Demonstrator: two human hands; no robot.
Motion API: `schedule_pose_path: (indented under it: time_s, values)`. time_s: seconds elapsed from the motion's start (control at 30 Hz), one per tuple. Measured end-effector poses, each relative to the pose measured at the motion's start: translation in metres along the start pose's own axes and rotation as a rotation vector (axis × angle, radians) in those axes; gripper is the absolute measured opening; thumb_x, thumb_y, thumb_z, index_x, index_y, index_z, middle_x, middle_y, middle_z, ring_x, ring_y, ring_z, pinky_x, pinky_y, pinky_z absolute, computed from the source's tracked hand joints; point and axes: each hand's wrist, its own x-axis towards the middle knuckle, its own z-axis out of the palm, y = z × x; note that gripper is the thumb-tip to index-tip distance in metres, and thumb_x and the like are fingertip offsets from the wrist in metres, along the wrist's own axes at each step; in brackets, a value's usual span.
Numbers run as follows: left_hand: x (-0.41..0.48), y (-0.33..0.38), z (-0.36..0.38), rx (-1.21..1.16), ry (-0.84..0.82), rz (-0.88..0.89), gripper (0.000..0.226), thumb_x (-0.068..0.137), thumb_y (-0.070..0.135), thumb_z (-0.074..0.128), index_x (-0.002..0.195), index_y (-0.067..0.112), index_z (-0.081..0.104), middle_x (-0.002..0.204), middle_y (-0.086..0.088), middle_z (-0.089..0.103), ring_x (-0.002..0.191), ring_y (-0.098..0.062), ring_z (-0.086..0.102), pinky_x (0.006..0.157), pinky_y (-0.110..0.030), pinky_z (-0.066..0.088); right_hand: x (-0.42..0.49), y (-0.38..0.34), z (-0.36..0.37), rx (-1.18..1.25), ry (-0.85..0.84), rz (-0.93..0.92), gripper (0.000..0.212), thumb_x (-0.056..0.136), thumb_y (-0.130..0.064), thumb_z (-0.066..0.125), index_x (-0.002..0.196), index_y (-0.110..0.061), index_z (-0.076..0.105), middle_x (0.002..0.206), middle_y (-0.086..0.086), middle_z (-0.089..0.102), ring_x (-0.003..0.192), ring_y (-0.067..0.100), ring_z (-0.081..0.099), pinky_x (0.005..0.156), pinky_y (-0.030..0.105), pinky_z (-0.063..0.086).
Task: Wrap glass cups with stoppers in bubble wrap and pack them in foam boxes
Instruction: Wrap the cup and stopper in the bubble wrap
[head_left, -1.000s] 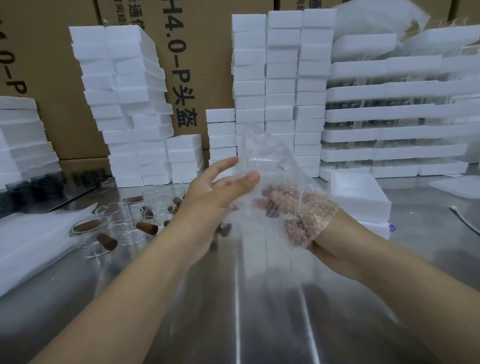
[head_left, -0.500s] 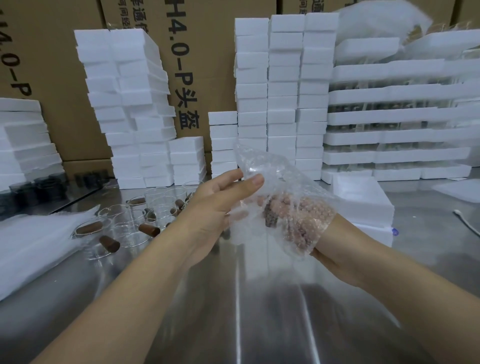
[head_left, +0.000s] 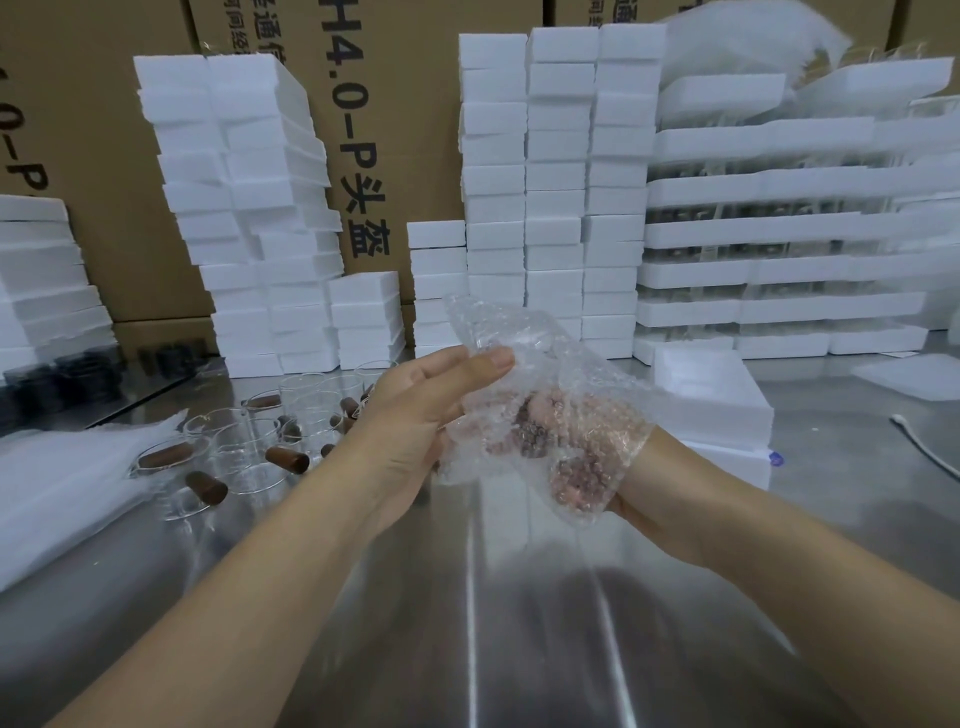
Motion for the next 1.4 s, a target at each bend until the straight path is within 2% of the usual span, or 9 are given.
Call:
schedule_pose_path:
  time_s: [0.1,0.2,0.27,0.5,0.67,0.8,1.03,1.17,1.4]
  values:
    - [0.002,-0.002,0.000,-0.005,0.054,-0.002,0.058,0.051,0.063,0.090,0.104,0.039,0.086,0.112,0.020,0.081,0.109,0.000,0.073,0.089,-0.021,0.054,0.004,0.005,-0.004,-0.057,0.030,0.044,0.028,0.106,-0.021,0.056,0.126,-0.008,0.072,0.095,0.016,0.062,0.078,0.024,0.050,0.059,0.026,0.041]
    - [0.003,0.000,-0.004,-0.052,0.168,-0.042,0.067,0.054,0.063,0.088,0.112,0.031,0.085,0.121,0.005,0.080,0.123,-0.023,0.070,0.109,-0.044,0.053,0.010,0.008,-0.011,-0.248,0.029,0.064,0.029,0.103,-0.022,0.050,0.105,-0.003,0.073,0.078,0.010,0.068,0.066,0.022,0.050,0.065,0.027,0.040]
    - [0.002,0.002,-0.006,-0.051,0.213,-0.038,0.063,0.060,0.061,0.085,0.112,0.026,0.084,0.113,0.002,0.082,0.109,-0.023,0.075,0.103,-0.046,0.055,0.012,0.006,-0.012,-0.354,0.039,0.055,0.028,0.101,-0.018,0.048,0.105,-0.009,0.074,0.086,0.016,0.075,0.064,0.018,0.056,0.069,0.030,0.043]
    - [0.000,0.006,-0.009,-0.067,0.278,-0.045,0.070,0.053,0.067,0.079,0.109,0.025,0.081,0.104,0.000,0.084,0.092,-0.018,0.081,0.084,-0.040,0.057,0.017,0.011,-0.019,-0.248,0.238,-0.072,0.026,0.107,-0.036,0.051,0.097,-0.026,0.073,0.067,-0.017,0.072,0.045,-0.001,0.062,0.039,0.009,0.040]
    - [0.000,0.006,-0.009,-0.066,0.277,-0.056,0.059,0.068,0.062,0.077,0.114,0.025,0.080,0.109,-0.002,0.083,0.100,-0.024,0.081,0.090,-0.044,0.059,0.016,0.011,-0.016,-0.218,0.250,-0.113,0.020,0.104,-0.046,0.055,0.104,-0.039,0.073,0.090,-0.020,0.077,0.069,0.000,0.072,0.050,0.011,0.048]
    - [0.001,0.005,-0.009,-0.075,0.311,-0.072,0.076,0.055,0.070,0.079,0.120,0.030,0.080,0.127,-0.006,0.078,0.122,-0.034,0.071,0.112,-0.060,0.049,0.017,0.013,-0.013,-0.174,0.257,-0.091,0.034,0.088,-0.055,0.053,0.107,-0.035,0.074,0.107,-0.014,0.076,0.082,0.002,0.074,0.077,0.031,0.062]
    - [-0.001,0.005,-0.008,-0.083,0.343,-0.066,0.080,0.052,0.072,0.078,0.121,0.030,0.077,0.120,-0.004,0.080,0.117,-0.032,0.073,0.110,-0.061,0.051,0.013,-0.001,-0.006,-0.012,0.232,-0.064,0.056,0.090,-0.087,0.035,0.091,-0.052,0.078,0.102,-0.024,0.077,0.092,0.011,0.075,0.084,0.038,0.064]
    - [-0.001,0.005,-0.008,-0.070,0.338,-0.073,0.078,0.056,0.072,0.075,0.121,0.028,0.078,0.115,-0.004,0.082,0.113,-0.030,0.076,0.109,-0.058,0.053,0.008,0.002,-0.010,0.236,0.123,-0.042,0.088,0.066,-0.104,0.041,0.133,-0.052,0.063,0.142,-0.015,0.062,0.120,0.025,0.069,0.091,0.055,0.062]
    - [-0.003,0.001,-0.004,-0.023,0.246,-0.097,0.077,0.064,0.071,0.073,0.126,0.025,0.077,0.121,-0.007,0.080,0.116,-0.032,0.075,0.112,-0.058,0.050,0.011,0.005,-0.010,0.139,0.132,-0.140,0.080,0.071,-0.039,0.096,0.131,-0.054,0.046,0.118,-0.008,0.074,0.094,0.018,0.078,0.067,0.037,0.062]
